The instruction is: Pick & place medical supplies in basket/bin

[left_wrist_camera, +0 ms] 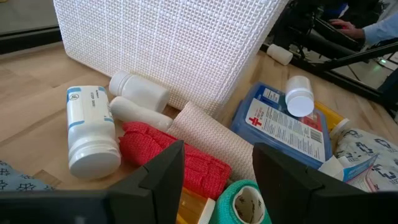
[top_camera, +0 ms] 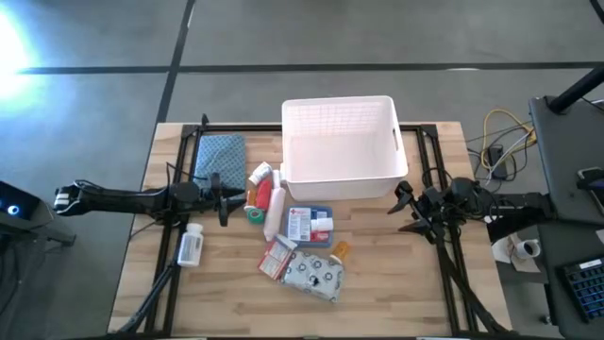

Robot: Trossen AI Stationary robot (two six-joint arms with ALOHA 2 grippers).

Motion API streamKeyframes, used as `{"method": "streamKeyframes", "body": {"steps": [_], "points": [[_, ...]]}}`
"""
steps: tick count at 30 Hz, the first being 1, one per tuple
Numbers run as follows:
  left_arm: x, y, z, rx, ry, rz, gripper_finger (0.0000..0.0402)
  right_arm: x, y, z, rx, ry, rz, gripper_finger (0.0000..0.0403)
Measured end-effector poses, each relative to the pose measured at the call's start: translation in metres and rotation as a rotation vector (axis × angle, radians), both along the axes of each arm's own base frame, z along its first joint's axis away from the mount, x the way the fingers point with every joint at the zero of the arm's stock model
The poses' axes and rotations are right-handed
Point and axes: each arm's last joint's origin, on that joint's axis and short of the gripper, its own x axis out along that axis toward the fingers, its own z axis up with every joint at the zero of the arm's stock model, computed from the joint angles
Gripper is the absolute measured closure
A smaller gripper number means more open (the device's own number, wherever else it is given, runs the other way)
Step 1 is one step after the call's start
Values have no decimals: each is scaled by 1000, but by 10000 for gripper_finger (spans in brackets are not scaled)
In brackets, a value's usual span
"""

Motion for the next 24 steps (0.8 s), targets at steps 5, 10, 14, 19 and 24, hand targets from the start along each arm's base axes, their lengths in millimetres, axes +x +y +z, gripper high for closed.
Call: {"method": "streamKeyframes", "body": {"steps": [5,10,14,19,24], "points": [[0,0,0,0,0,0,231,0,0,0,0,0,0,147],[0,0,0,0,0,0,231,0,0,0,0,0,0,151],[0,0,0,0,0,0,231,0,0,0,0,0,1,154],[0,0,0,0,0,0,231,0,0,0,-1,0,3,151],[0,0,0,0,0,0,231,0,0,0,-1,0,3,147]]}}
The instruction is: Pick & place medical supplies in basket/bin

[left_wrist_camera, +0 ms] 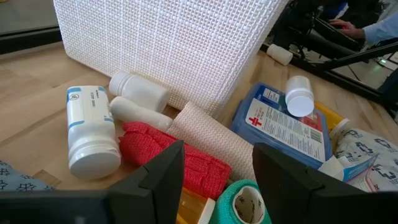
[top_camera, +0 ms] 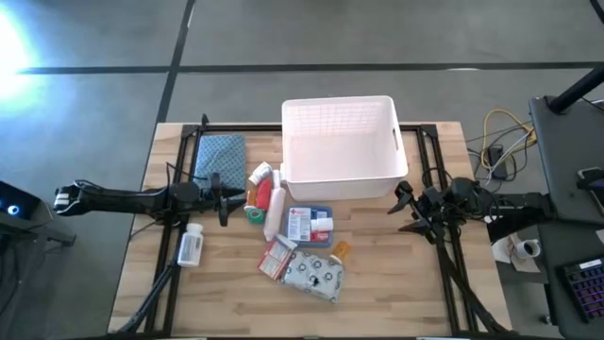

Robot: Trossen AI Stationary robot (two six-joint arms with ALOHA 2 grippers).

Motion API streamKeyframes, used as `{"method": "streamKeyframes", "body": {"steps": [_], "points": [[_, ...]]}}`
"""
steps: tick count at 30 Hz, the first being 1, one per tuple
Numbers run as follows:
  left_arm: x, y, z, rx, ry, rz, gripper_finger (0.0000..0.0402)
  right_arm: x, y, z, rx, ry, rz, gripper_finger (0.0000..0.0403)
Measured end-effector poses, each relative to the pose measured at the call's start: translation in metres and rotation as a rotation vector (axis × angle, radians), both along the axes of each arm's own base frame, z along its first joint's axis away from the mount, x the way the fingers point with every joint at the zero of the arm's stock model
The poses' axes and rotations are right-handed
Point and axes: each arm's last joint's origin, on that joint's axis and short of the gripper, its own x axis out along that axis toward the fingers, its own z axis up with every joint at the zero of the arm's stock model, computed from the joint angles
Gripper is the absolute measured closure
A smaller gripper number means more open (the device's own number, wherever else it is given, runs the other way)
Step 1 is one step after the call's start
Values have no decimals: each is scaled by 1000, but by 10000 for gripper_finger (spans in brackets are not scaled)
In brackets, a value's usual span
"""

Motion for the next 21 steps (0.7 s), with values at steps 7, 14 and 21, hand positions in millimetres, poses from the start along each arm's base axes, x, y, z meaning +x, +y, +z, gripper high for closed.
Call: {"method": "streamKeyframes", "body": {"steps": [7,14,21], "points": [[0,0,0,0,0,0,231,0,0,0,0,0,0,153],[0,0,0,0,0,0,231,0,0,0,0,0,0,150],[0,0,0,0,0,0,231,0,0,0,0,0,0,149]]}}
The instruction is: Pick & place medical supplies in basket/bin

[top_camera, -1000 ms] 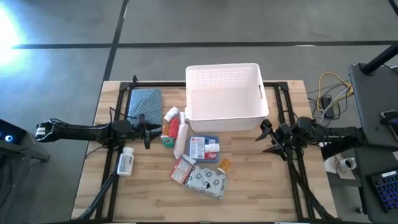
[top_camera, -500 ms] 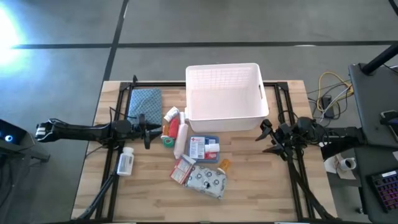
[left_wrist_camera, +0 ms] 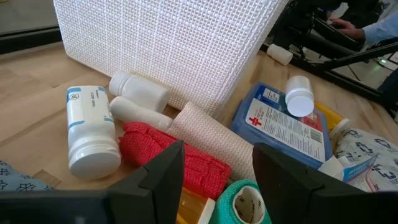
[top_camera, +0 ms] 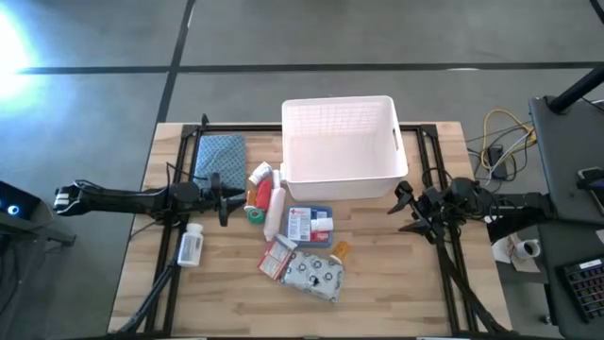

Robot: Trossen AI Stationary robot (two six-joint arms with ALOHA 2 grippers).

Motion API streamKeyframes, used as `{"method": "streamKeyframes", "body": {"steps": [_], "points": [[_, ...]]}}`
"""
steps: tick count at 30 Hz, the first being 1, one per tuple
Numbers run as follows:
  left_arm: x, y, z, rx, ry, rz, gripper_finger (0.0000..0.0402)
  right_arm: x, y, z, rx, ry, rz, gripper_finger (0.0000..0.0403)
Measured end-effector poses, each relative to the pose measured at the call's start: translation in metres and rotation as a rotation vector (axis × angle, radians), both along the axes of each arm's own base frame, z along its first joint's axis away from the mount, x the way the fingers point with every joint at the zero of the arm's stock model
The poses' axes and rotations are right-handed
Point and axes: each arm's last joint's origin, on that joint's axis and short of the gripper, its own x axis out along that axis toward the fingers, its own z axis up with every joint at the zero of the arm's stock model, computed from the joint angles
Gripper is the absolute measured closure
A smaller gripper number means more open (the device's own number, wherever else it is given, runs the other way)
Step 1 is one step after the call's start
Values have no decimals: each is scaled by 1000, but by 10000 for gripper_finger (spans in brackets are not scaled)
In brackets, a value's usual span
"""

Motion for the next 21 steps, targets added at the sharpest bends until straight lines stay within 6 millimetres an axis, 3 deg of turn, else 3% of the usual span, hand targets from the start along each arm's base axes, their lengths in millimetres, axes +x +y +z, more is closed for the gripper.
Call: {"method": "streamKeyframes", "body": {"steps": [21], "points": [[0,0,0,0,0,0,231,0,0,0,0,0,-2,153]]}}
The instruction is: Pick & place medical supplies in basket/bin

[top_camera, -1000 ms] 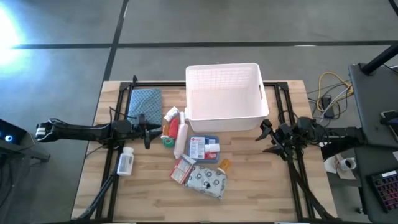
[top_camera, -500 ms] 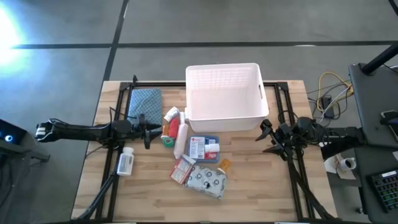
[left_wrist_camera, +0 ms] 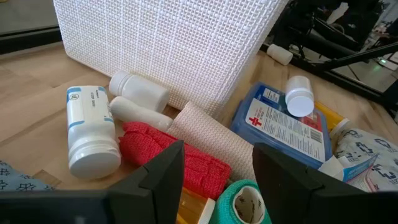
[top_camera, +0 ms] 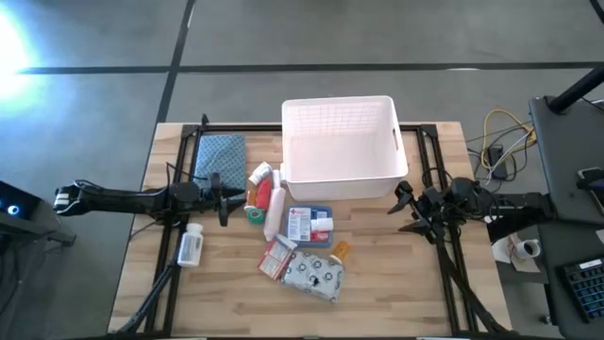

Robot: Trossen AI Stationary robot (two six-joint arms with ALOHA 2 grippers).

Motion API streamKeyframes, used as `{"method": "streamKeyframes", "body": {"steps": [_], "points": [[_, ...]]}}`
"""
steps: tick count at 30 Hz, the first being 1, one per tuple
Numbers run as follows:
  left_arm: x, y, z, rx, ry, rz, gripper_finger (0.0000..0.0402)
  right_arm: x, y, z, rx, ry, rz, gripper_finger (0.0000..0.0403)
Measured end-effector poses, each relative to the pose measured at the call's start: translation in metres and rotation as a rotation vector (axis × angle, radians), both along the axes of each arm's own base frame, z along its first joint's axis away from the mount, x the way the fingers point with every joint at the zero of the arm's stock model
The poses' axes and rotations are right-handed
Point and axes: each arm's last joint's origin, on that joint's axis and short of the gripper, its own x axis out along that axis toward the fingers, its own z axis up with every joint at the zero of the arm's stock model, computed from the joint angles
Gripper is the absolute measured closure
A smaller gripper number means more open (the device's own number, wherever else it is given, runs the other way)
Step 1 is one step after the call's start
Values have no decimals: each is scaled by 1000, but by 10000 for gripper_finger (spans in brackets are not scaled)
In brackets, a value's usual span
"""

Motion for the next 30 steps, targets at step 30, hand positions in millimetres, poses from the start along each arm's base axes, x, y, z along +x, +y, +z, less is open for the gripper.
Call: {"method": "streamKeyframes", "body": {"steps": [30], "points": [[0,0,0,0,0,0,231,6,-5,-11,685,342,-89,152]]}}
